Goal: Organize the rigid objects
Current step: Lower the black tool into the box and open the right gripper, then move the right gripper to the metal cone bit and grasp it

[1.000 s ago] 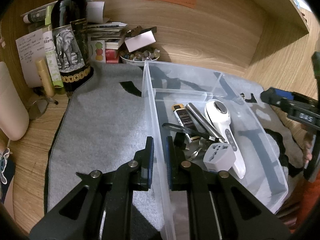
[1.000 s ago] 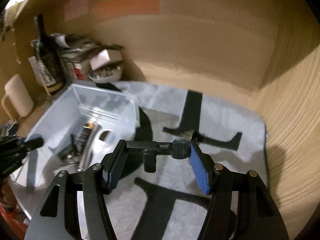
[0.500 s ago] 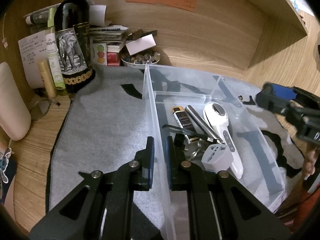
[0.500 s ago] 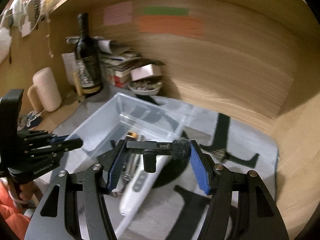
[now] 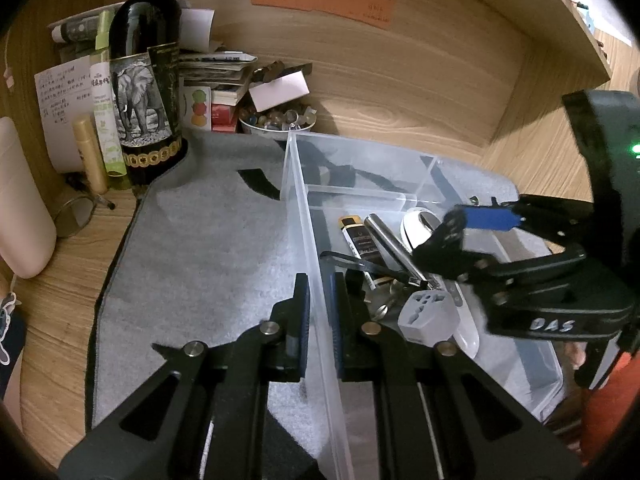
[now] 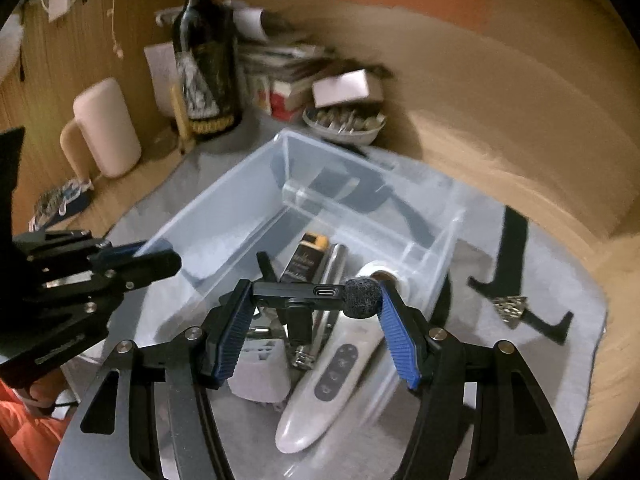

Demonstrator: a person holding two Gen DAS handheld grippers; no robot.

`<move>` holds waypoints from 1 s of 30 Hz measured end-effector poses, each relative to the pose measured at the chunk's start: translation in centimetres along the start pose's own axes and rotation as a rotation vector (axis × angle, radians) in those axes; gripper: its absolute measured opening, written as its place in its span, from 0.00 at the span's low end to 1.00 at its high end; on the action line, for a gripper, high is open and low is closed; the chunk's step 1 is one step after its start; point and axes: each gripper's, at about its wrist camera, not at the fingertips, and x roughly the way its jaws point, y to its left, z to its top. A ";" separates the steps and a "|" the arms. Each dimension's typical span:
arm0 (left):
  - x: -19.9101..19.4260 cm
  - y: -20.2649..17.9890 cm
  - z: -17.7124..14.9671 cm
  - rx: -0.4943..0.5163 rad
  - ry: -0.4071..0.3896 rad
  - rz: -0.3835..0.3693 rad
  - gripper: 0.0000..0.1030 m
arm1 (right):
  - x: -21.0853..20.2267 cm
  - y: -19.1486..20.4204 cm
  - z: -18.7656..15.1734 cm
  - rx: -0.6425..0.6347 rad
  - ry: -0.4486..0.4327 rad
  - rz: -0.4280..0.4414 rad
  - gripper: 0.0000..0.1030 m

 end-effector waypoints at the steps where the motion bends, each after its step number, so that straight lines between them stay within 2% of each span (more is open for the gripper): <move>1: 0.0 0.0 0.0 -0.001 0.000 -0.001 0.09 | 0.3 0.1 0.0 -0.006 0.010 0.001 0.57; 5: 0.0 0.0 0.0 -0.001 0.000 -0.001 0.09 | 1.1 0.8 0.2 -0.024 0.039 0.005 0.57; 9: 0.0 0.0 0.0 0.000 0.000 0.000 0.10 | 0.5 1.1 0.3 -0.029 0.015 -0.003 0.71; 13: 0.0 0.0 0.0 0.003 0.001 0.002 0.10 | -0.7 0.7 0.3 -0.021 -0.016 -0.024 0.72; 16: 0.0 -0.1 0.0 0.000 0.001 0.001 0.09 | -1.7 -0.1 0.3 0.008 -0.044 -0.045 0.79; 30: 0.0 -0.2 0.0 0.007 0.001 0.009 0.09 | -6.8 -5.7 -0.5 0.140 -0.170 -0.203 0.80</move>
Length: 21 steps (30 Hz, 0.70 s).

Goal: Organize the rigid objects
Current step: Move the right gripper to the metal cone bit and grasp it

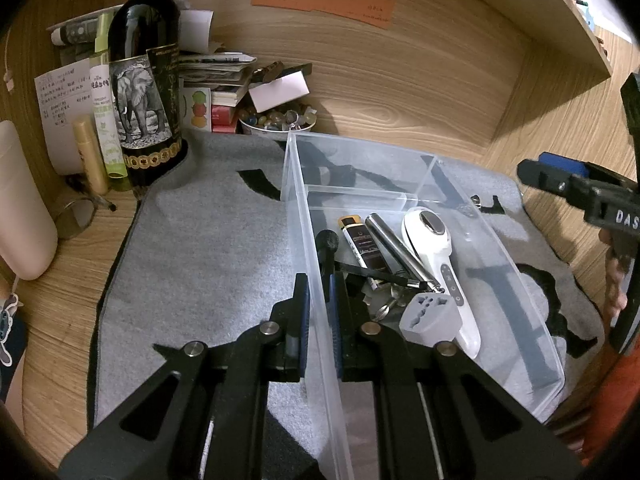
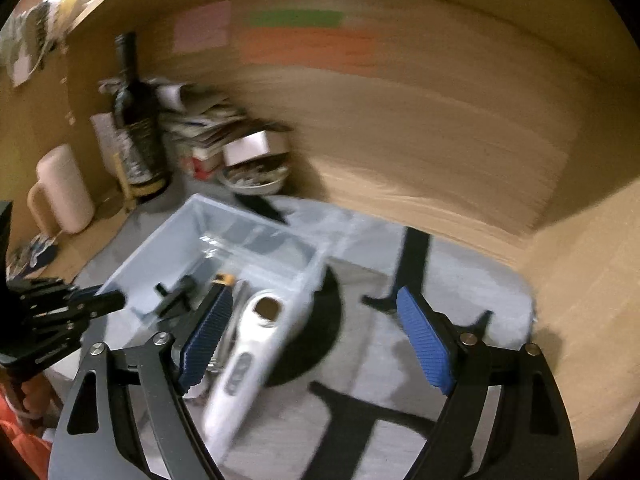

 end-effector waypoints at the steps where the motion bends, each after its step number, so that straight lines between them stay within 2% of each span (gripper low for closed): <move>1: 0.0 0.0 0.0 0.002 -0.001 0.001 0.09 | -0.1 -0.6 0.0 0.010 -0.004 -0.013 0.80; 8: 0.0 0.0 0.0 0.001 -0.002 0.004 0.09 | 1.3 -3.8 -0.3 0.064 0.020 -0.090 0.81; 11: 0.0 -0.1 0.0 0.003 -0.003 0.004 0.09 | 3.4 -4.9 -0.7 0.081 0.064 -0.107 0.81; 16: 0.0 -0.1 0.1 0.012 -0.003 0.005 0.09 | 8.5 -6.5 -1.7 0.123 0.179 -0.082 0.80; 21: 0.0 0.0 0.1 0.015 -0.003 0.002 0.09 | 12.3 -7.7 -2.6 0.178 0.238 -0.133 0.80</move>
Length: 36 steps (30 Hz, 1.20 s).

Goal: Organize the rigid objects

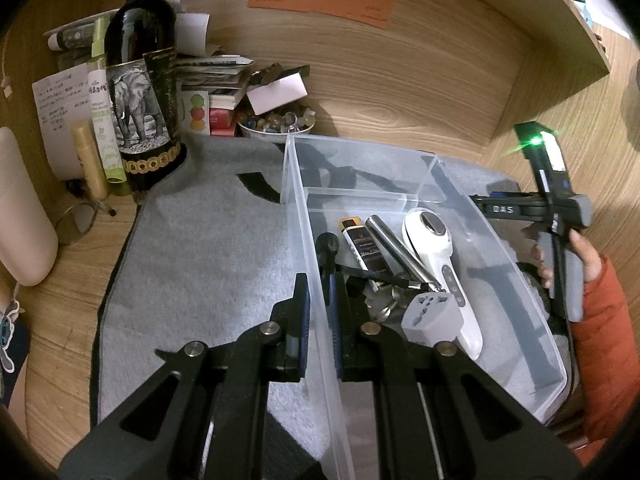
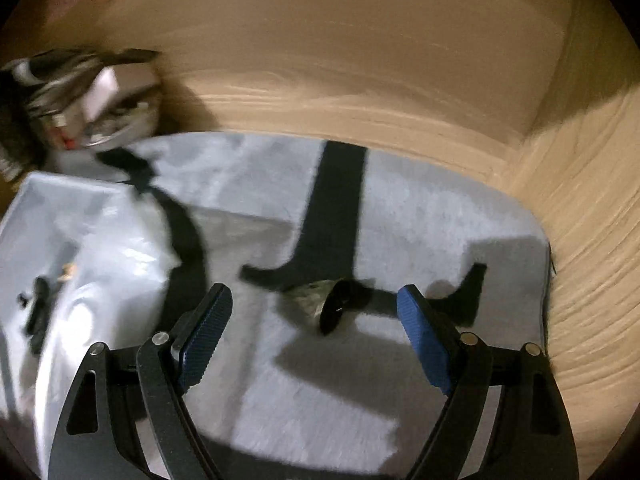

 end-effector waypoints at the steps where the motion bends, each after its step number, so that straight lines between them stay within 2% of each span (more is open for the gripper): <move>1: 0.0 0.0 0.0 -0.001 -0.001 0.000 0.09 | 0.5 -0.3 0.0 0.013 0.008 0.000 0.78; 3: 0.0 0.1 0.1 -0.004 -0.001 -0.002 0.09 | 1.2 -0.6 -0.1 0.036 0.022 0.003 0.72; 4: 0.0 0.1 0.1 -0.006 -0.001 -0.004 0.09 | 1.5 -0.6 -0.2 0.037 0.033 0.004 0.64; 6: 0.0 0.2 0.0 -0.008 -0.002 -0.005 0.09 | 2.0 -0.7 -0.4 0.038 0.052 0.025 0.55; 9: 0.0 0.1 0.1 -0.007 -0.002 -0.005 0.09 | 1.2 -0.3 -0.7 0.018 0.035 0.038 0.33; 17: 0.0 0.1 0.1 -0.002 -0.003 -0.001 0.09 | -3.6 2.1 -1.9 -0.056 -0.055 0.037 0.32; 25: 0.3 -0.1 0.1 -0.001 -0.001 0.010 0.09 | -11.1 3.9 -2.4 -0.087 -0.226 0.061 0.32; 32: 0.2 -0.1 0.1 0.005 0.000 0.013 0.09 | -14.2 6.9 -1.9 -0.135 -0.331 0.107 0.32; 36: 0.3 -0.1 0.1 0.007 -0.001 0.012 0.09 | -15.1 9.1 -2.1 -0.190 -0.351 0.147 0.32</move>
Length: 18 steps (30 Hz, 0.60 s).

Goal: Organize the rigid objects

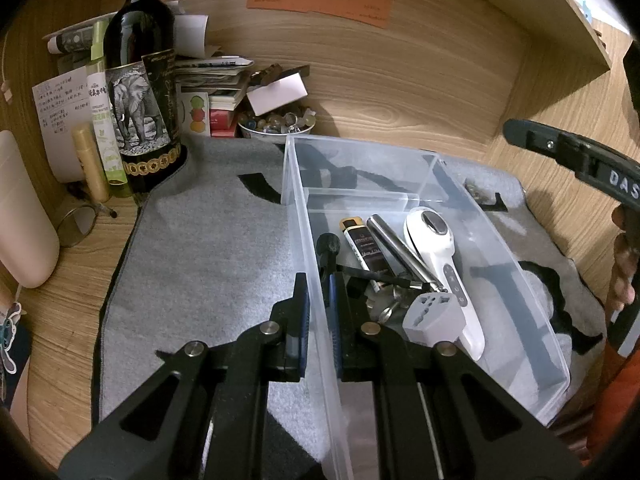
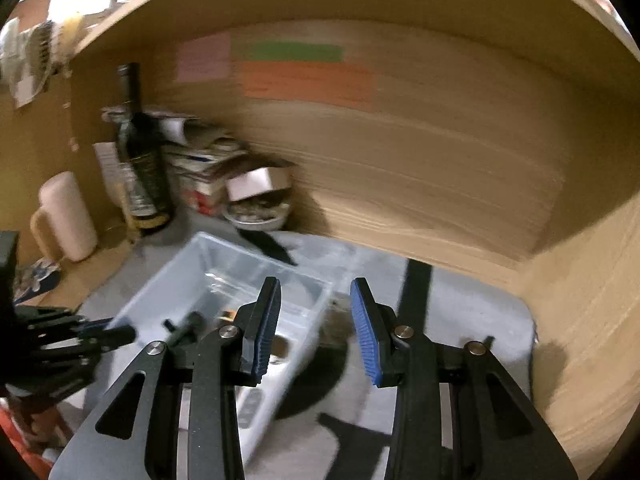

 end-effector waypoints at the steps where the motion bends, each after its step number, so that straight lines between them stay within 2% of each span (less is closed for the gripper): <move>1: 0.0 0.0 0.0 0.000 0.000 -0.001 0.09 | 0.1 0.5 -0.1 -0.013 0.001 0.008 0.32; 5: 0.0 0.1 0.0 0.000 -0.001 -0.002 0.09 | 0.9 2.3 -0.4 -0.061 0.018 0.039 0.32; 8: 0.0 0.1 0.0 -0.001 0.000 -0.003 0.09 | 1.0 2.3 -0.7 -0.061 0.023 0.034 0.32; 14: -0.1 0.2 0.0 -0.012 0.002 -0.010 0.09 | 0.6 -1.5 -1.3 0.026 0.047 -0.036 0.32; 18: -0.1 0.2 0.1 -0.021 0.001 -0.007 0.09 | 1.6 -3.8 -2.8 0.057 0.110 -0.083 0.33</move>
